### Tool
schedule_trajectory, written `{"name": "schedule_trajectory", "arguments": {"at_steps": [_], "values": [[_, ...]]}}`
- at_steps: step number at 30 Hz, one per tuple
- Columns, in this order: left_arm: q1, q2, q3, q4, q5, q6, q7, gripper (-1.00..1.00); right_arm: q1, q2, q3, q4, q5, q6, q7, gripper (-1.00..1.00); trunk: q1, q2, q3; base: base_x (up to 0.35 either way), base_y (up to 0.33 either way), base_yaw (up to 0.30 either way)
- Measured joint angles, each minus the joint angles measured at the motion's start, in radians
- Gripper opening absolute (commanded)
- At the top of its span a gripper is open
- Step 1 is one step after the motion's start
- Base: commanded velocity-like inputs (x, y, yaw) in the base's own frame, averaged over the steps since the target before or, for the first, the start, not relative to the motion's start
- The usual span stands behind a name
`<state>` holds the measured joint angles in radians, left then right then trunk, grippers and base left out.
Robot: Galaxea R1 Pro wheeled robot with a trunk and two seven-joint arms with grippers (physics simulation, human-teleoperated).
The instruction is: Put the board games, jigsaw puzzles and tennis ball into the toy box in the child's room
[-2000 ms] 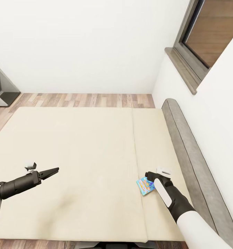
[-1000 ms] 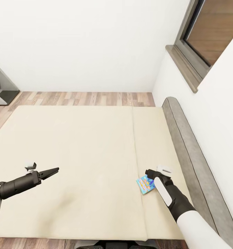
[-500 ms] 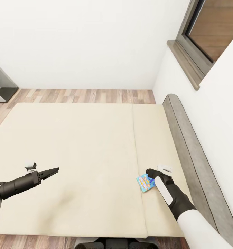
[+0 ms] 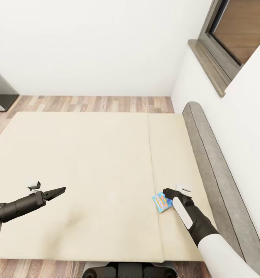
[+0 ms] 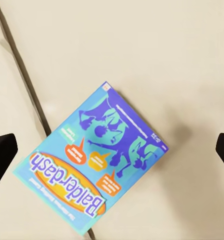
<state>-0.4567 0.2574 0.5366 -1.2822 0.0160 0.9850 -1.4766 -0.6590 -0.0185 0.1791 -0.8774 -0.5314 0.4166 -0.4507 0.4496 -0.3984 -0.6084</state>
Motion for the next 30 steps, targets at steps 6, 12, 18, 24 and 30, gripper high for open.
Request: {"name": "schedule_trajectory", "arguments": {"at_steps": [6, 12, 18, 24, 30], "values": [[0.0, 0.0, 0.0, 0.0, 0.0, 0.0, -0.001, 1.0, 0.0, 0.0, 0.001, 0.0, 0.0, -0.001, 0.001, 1.0, 0.0, 0.0, -0.01, 0.0, 0.0, 0.0], [0.0, 0.0, 0.0, 0.0, 0.0, 0.0, -0.002, 1.0, 0.0, 0.0, 0.003, 0.0, 0.0, -0.002, 0.001, 1.0, 0.0, 0.0, -0.02, 0.0, 0.0, 0.0], [0.0, 0.0, 0.001, 0.0, 0.0, 0.0, -0.003, 1.0, 0.001, 0.0, 0.004, -0.002, 0.0, -0.002, 0.001, 1.0, 0.0, 0.0, -0.03, 0.0, 0.0, 0.0], [0.0, 0.0, 0.001, 0.0, 0.0, 0.0, -0.004, 1.0, 0.001, 0.0, 0.005, -0.004, 0.0, -0.003, 0.001, 1.0, 0.0, 0.0, -0.039, 0.0, 0.0, 0.0], [0.0, 0.0, 0.002, 0.0, 0.0, 0.0, -0.004, 1.0, 0.001, -0.001, 0.004, -0.007, 0.0, -0.003, 0.001, 1.0, 0.0, 0.0, -0.049, 0.0, 0.0, 0.0]]}}
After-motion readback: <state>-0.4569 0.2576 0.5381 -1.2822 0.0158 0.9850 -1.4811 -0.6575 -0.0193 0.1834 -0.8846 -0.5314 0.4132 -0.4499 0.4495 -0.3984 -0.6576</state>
